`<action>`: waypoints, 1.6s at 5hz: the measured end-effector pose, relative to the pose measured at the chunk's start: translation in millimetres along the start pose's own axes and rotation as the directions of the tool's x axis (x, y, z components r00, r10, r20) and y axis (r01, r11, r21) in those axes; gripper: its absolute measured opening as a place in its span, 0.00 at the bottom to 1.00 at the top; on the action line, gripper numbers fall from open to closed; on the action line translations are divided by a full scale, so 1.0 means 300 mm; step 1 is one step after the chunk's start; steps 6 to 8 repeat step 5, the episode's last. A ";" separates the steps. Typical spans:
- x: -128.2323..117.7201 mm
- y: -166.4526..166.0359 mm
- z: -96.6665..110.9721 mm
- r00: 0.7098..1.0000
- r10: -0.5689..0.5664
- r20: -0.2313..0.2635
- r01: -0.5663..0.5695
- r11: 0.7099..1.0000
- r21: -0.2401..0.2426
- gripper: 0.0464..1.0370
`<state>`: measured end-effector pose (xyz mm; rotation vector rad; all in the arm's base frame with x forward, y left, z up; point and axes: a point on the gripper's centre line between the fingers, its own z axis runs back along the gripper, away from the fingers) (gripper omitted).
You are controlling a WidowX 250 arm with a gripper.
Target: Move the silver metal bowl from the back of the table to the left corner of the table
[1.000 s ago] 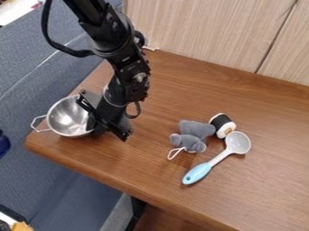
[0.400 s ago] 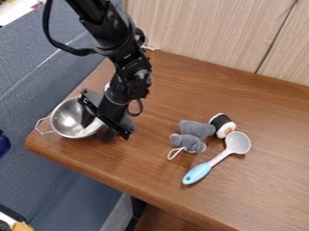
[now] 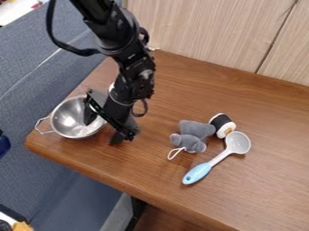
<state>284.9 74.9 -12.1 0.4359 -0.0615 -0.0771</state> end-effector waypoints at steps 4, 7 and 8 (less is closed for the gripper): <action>0.024 0.029 0.258 0.945 0.228 0.236 -0.183 0.963 -0.198 0.96; 0.025 0.025 0.260 0.944 0.227 0.240 -0.181 0.963 -0.198 0.96; 0.025 0.025 0.260 0.944 0.227 0.240 -0.181 0.963 -0.198 0.96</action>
